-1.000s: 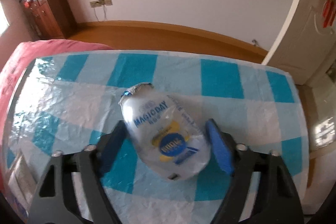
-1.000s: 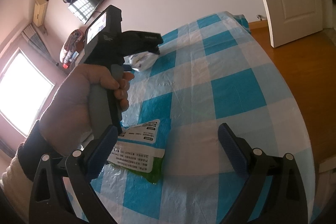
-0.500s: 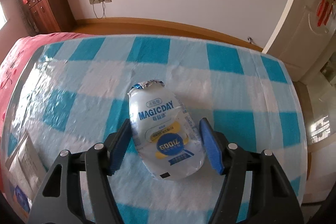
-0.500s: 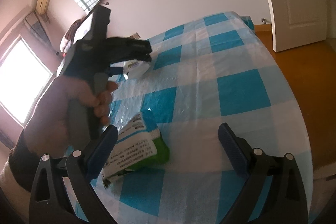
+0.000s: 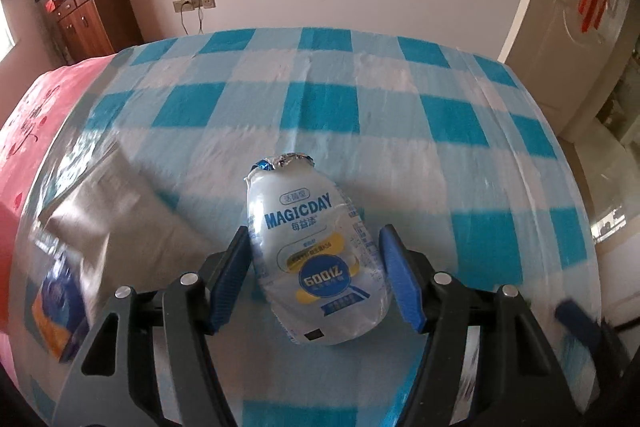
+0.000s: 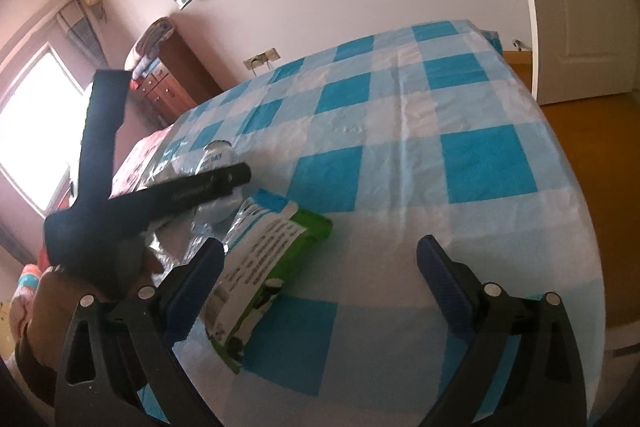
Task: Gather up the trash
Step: 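Grasp the silver MAGICDAY bag with the left tool while right tool approaches green-and-white packet, then close the right tool on the green-and-white packet, then lift both held packets and carry them over the orange bucket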
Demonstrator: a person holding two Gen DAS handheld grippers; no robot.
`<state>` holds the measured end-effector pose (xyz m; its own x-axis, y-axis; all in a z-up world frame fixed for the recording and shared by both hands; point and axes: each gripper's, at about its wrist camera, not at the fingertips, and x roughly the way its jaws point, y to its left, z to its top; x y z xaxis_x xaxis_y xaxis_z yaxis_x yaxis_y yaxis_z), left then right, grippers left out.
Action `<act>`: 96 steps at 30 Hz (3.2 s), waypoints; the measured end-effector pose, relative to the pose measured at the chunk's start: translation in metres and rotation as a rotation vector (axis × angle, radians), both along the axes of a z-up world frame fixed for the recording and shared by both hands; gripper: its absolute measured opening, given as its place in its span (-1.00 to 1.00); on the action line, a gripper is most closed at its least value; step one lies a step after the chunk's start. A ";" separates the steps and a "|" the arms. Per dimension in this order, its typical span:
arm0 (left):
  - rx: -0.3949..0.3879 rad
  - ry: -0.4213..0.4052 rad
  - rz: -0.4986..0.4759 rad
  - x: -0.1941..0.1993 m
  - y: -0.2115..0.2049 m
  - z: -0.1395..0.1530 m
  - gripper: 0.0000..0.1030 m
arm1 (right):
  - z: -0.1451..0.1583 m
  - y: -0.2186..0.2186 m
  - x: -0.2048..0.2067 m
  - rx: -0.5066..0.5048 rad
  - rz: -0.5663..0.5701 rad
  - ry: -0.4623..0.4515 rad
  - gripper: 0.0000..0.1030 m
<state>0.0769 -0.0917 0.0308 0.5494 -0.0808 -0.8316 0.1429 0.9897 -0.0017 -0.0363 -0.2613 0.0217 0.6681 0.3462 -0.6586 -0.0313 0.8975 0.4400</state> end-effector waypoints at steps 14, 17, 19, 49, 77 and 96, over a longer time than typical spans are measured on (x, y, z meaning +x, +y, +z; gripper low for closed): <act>-0.008 -0.003 -0.089 -0.085 0.008 -0.001 0.27 | 0.000 0.000 -0.007 -0.003 -0.030 0.006 0.69; -0.011 0.001 -0.112 -0.098 0.007 -0.001 0.27 | 0.001 0.008 -0.007 -0.027 -0.007 0.003 0.65; -0.024 0.005 -0.114 -0.104 0.010 -0.001 0.27 | 0.001 0.013 -0.007 -0.032 0.014 -0.003 0.65; -0.102 -0.015 -0.074 -0.147 0.106 0.000 0.30 | -0.004 0.088 -0.002 -0.435 0.118 0.055 0.69; -0.125 -0.089 -0.039 -0.156 0.143 0.016 0.15 | 0.008 0.092 -0.022 -0.449 0.019 -0.003 -0.23; -0.067 -0.244 0.040 -0.164 0.194 0.076 0.15 | 0.052 0.126 -0.039 -0.385 0.055 -0.050 -0.25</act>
